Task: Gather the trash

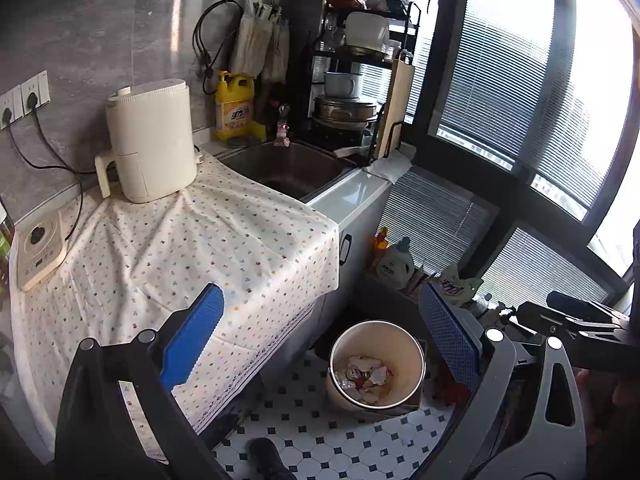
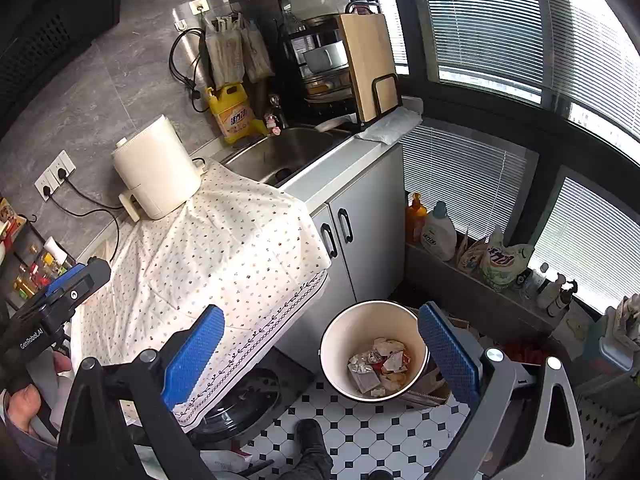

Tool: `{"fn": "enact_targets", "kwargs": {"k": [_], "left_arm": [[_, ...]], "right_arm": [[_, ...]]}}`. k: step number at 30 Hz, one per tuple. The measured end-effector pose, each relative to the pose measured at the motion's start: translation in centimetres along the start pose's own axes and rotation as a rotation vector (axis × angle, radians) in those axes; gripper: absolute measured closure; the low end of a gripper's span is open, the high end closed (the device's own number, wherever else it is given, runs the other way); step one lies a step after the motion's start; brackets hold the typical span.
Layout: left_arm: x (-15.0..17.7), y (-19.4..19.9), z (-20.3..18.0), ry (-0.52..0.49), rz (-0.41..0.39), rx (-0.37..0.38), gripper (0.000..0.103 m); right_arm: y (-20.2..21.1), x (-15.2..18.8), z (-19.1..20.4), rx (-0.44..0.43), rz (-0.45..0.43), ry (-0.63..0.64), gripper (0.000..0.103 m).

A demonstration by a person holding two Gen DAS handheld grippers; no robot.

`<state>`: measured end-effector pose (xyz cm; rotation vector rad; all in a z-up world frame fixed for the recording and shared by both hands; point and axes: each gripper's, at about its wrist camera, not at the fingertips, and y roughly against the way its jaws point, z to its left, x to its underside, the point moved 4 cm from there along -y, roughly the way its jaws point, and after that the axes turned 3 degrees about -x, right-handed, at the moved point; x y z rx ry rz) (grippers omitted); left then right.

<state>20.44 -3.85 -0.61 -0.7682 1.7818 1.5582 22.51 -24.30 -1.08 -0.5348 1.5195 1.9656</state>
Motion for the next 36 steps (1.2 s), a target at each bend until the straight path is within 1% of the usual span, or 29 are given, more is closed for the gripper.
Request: {"fn": "enact_targets", "kwargs": {"k": [3, 7, 14, 17, 21, 26, 30, 36], "left_arm": [[1.0, 2.4, 0.4, 0.026, -0.023, -0.031, 0.006], [2.2, 5.2, 0.7, 0.040, -0.049, -0.079, 0.006], [4.0, 9.4, 1.7, 0.087, -0.085, -0.127, 0.006], [4.5, 10.7, 2.1, 0.103, -0.100, -0.138, 0.006], [5.1, 11.7, 2.6, 0.111, -0.106, -0.151, 0.006], [5.5, 12.6, 3.5, 0.123, -0.120, -0.147, 0.006], [5.9, 12.5, 4.2, 0.133, -0.121, -0.143, 0.006], [6.4, 12.3, 4.8, 0.139, -0.117, -0.137, 0.006]], "right_arm": [[1.0, 1.0, 0.6, -0.030, 0.000, 0.028, 0.008], [2.2, 2.4, 1.6, -0.041, -0.012, 0.061, 0.008], [4.1, 4.0, 2.6, -0.056, -0.032, 0.090, 0.008], [4.8, 4.7, 3.1, -0.062, -0.041, 0.101, 0.008], [5.9, 5.2, 3.7, -0.067, -0.060, 0.099, 0.008], [6.8, 5.8, 4.6, -0.074, -0.078, 0.118, 0.008], [7.2, 6.2, 5.2, -0.094, -0.086, 0.121, 0.008], [7.3, 6.7, 5.9, -0.101, -0.088, 0.125, 0.008]]}}
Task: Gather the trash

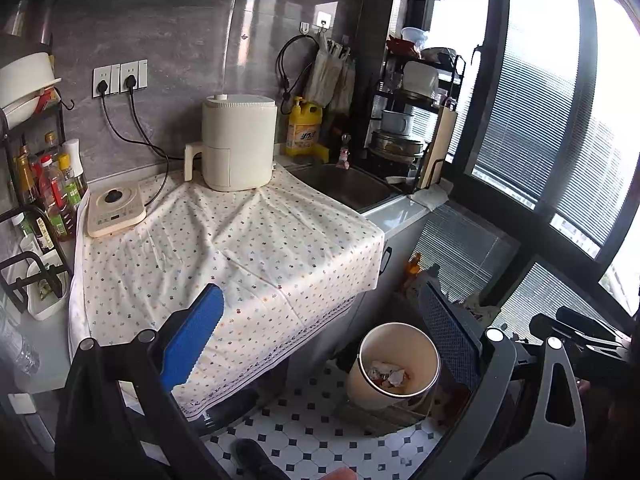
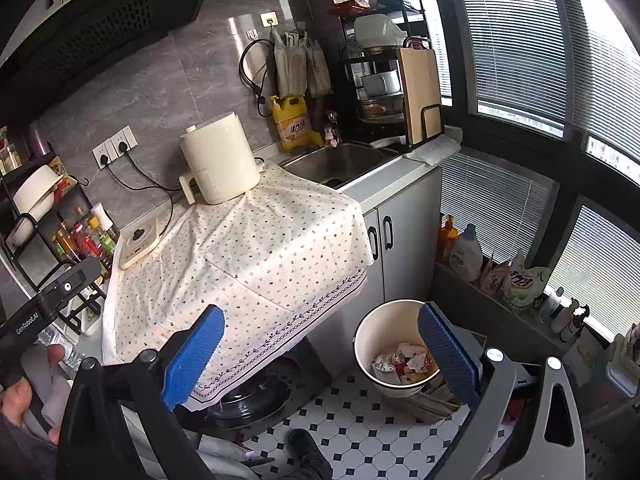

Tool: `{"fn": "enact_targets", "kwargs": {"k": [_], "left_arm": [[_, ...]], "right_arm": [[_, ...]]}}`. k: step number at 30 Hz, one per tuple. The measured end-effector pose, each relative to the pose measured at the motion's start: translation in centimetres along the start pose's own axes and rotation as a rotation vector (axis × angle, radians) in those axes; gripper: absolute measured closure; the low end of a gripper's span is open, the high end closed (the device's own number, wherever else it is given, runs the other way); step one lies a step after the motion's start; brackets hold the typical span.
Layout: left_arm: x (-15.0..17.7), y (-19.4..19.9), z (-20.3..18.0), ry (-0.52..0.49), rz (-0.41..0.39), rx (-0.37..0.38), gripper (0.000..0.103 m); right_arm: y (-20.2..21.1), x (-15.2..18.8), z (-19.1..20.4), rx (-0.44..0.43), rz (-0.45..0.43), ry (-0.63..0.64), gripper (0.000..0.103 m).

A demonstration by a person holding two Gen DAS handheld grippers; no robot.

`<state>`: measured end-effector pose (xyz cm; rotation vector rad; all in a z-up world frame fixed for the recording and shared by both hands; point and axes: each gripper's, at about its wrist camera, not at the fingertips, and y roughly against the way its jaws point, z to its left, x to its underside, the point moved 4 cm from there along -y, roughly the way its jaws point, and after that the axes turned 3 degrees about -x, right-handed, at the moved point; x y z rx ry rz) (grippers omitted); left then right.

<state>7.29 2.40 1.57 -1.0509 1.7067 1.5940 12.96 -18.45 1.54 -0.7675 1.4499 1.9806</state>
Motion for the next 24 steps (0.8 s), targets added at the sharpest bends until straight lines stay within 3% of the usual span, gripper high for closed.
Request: {"fn": "enact_targets", "kwargs": {"k": [24], "left_arm": [[-0.48, -0.24, 0.59, 0.003, -0.016, 0.019, 0.006]], "right_arm": [[-0.39, 0.35, 0.84, 0.003, 0.006, 0.016, 0.008]]}}
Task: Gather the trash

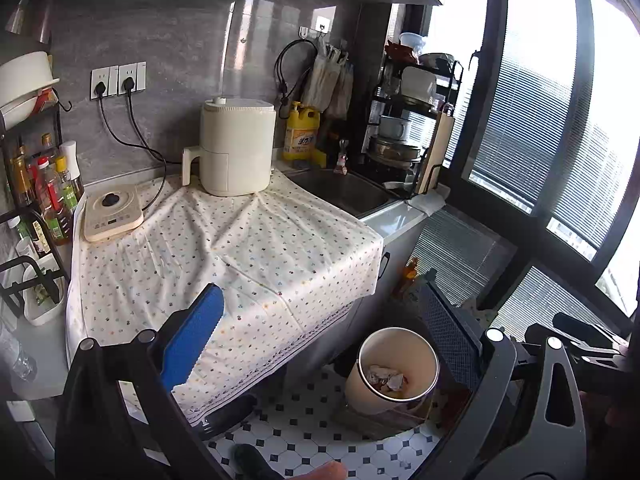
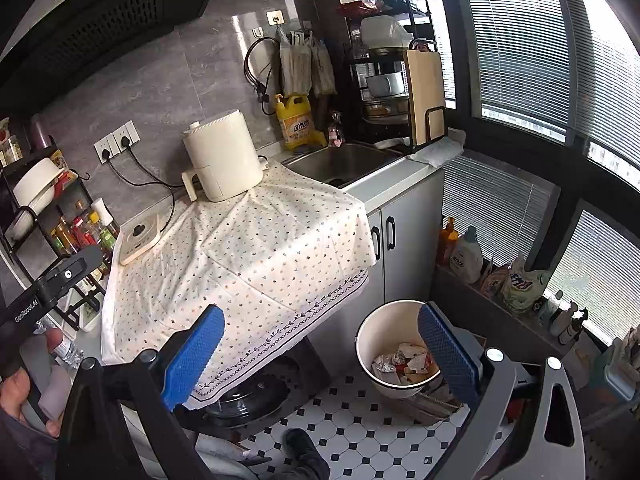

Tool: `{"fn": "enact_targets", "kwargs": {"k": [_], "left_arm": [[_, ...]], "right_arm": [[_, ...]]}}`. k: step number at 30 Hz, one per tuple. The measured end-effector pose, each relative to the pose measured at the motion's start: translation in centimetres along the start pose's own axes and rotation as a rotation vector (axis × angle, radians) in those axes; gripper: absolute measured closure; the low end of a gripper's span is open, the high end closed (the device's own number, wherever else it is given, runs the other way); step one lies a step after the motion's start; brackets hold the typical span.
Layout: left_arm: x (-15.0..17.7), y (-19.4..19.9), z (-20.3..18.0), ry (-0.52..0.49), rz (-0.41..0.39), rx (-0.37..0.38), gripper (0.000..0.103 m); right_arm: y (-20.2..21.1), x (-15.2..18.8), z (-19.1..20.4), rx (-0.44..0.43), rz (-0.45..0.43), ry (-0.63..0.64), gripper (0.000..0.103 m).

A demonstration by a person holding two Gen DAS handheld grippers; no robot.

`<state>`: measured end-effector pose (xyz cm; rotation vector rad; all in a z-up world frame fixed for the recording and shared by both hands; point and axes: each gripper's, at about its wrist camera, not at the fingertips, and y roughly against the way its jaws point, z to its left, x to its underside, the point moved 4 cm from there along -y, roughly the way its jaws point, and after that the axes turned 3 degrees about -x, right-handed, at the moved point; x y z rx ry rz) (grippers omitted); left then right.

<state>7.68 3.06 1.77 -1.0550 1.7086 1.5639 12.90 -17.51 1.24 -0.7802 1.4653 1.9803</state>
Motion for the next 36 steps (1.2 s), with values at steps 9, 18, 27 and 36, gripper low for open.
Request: {"fn": "enact_targets", "kwargs": {"k": [9, 18, 27, 36], "left_arm": [[-0.1, 0.4, -0.6, -0.009, -0.005, -0.003, 0.006], [0.2, 1.0, -0.7, 0.003, -0.010, -0.022, 0.006], [0.5, 0.8, -0.6, 0.020, -0.011, -0.032, 0.006], [1.0, -0.2, -2.0, -0.009, 0.001, -0.036, 0.006]], "right_arm": [[0.1, -0.2, -0.1, -0.011, -0.007, -0.001, 0.008], [0.2, 0.0, 0.2, -0.024, -0.005, 0.013, 0.008], [0.3, 0.4, -0.1, -0.021, 0.003, 0.019, 0.008], [0.2, 0.9, -1.1, -0.003, 0.009, 0.003, 0.008]]}}
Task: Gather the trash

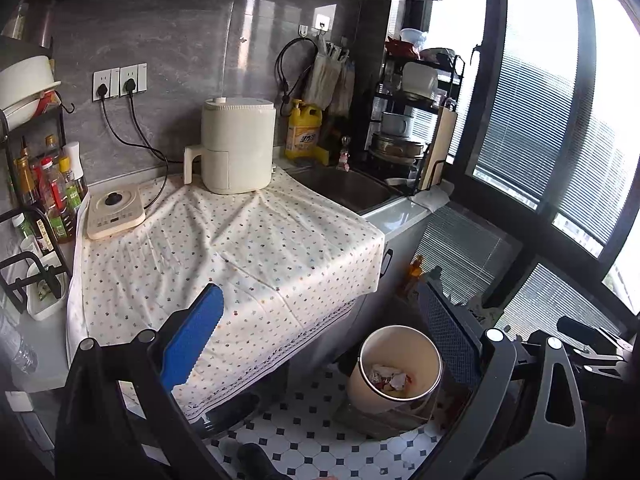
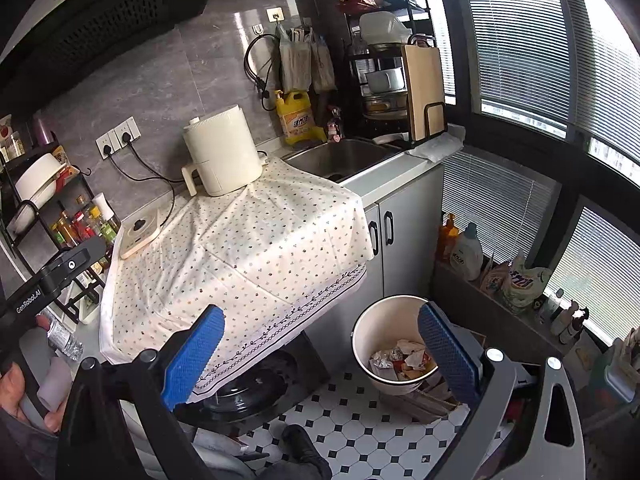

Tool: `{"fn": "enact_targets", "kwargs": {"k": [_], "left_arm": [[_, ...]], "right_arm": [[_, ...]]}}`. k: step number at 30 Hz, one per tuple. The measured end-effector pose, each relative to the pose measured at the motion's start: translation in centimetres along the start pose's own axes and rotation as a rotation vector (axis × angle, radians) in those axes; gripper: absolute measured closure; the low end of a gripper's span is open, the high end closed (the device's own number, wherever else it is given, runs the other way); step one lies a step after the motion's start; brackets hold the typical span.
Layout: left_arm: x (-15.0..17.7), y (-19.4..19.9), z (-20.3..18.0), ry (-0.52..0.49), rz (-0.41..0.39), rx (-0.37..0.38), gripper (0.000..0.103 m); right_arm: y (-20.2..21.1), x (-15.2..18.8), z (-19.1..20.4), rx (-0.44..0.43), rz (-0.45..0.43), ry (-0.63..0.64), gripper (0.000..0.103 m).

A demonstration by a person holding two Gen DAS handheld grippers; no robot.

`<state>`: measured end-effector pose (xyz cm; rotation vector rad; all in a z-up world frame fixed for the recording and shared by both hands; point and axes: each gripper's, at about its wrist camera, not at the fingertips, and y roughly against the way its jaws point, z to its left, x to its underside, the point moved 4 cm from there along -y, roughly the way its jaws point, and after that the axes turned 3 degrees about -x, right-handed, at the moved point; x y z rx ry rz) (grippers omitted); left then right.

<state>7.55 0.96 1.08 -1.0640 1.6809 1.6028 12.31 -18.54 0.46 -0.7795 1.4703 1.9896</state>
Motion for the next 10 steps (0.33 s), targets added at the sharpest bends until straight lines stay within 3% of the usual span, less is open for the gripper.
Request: {"fn": "enact_targets", "kwargs": {"k": [10], "left_arm": [[0.0, -1.3, 0.6, 0.024, 0.014, 0.009, 0.006]], "right_arm": [[-1.7, -0.2, -0.9, 0.014, 0.024, -0.018, 0.008]]}}
